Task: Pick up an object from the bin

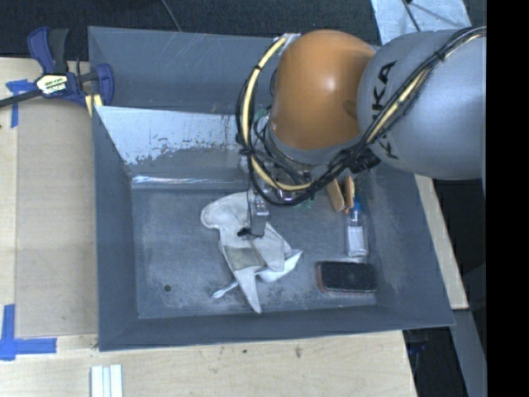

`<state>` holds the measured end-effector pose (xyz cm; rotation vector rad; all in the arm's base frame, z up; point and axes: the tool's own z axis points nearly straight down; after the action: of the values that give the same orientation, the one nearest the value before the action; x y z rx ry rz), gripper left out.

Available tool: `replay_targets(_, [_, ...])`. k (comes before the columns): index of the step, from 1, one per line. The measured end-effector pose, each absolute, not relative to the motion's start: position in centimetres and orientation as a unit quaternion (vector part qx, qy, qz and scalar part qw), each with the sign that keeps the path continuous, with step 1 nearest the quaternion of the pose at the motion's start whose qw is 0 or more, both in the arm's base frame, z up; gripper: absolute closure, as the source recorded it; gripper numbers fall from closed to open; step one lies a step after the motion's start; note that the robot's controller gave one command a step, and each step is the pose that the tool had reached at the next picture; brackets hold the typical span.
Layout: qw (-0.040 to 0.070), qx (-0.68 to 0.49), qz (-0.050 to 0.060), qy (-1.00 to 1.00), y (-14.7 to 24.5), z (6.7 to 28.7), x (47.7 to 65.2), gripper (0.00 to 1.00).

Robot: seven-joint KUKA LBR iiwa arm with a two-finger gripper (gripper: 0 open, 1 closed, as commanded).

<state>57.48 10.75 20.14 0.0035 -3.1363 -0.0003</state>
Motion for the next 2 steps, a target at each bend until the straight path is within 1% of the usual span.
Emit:
replay_targets(1, [-0.002,0.000,-0.001,-1.000,10.7,20.6,57.6,0.00])
replay_targets(2, [-0.006,-0.008,-0.002,-1.000,9.3,16.8,59.2,0.00])
